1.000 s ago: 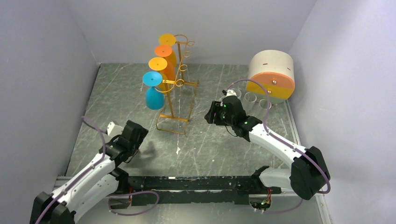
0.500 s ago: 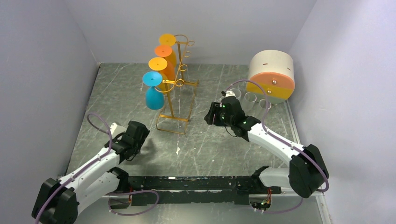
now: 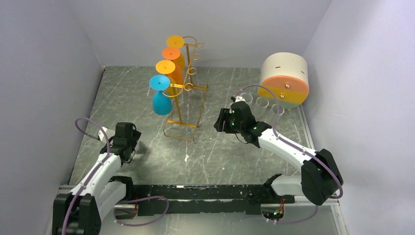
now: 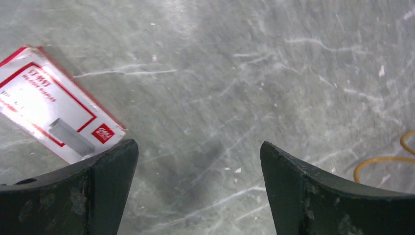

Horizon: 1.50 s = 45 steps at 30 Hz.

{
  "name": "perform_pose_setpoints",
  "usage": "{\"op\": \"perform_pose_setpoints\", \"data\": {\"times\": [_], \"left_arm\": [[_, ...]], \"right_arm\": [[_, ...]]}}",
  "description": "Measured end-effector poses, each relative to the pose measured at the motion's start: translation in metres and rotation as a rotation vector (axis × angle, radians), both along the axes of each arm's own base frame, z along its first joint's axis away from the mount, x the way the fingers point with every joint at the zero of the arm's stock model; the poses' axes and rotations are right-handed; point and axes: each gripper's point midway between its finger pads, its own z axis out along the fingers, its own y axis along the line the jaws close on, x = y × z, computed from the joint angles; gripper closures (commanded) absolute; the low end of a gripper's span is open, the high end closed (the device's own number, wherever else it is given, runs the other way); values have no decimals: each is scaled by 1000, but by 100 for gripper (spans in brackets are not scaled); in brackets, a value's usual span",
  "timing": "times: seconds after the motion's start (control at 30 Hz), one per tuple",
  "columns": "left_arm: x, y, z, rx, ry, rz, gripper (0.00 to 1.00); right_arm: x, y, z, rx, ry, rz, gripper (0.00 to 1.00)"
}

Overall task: Take the wine glass off the wine glass rack
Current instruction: Move the distractor to the center of the board, then pick up the wine glass from the wine rack.

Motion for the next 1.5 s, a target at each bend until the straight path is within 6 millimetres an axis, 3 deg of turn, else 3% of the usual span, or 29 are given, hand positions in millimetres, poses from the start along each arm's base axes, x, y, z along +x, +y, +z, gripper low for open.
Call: {"op": "perform_pose_setpoints", "data": {"times": [0.07,0.17,0.3,0.4,0.5,0.8,1.0,1.13,1.3,1.5], "left_arm": [[2,-4,4,6,5,-63,1],[15,-14,30,15,-46,-178,1],[38,-21,103,65,-230,-276,1],[47,-24,158,112,-350,-326,1],[51,-26,200,152,-429,-369,1],[68,-52,285,202,-563,-563,1],[72,-61,321,208,-638,-609,5],[76,-82,333,168,-697,-712,9],[90,-110,324,87,-682,-862,16],[102,-123,305,45,-628,-945,23]], "right_arm": [[-1,-1,1,-1,1,0,42],[-4,-2,4,0,1,0,42],[-7,-1,17,34,-18,9,41],[-10,2,27,69,-30,20,41],[-14,6,33,98,-29,36,40],[-21,7,67,183,-88,41,39],[-24,5,73,192,-97,36,39],[-25,3,68,175,-76,32,39],[-25,3,68,174,-73,33,39],[-27,3,67,172,-66,35,39]]}}
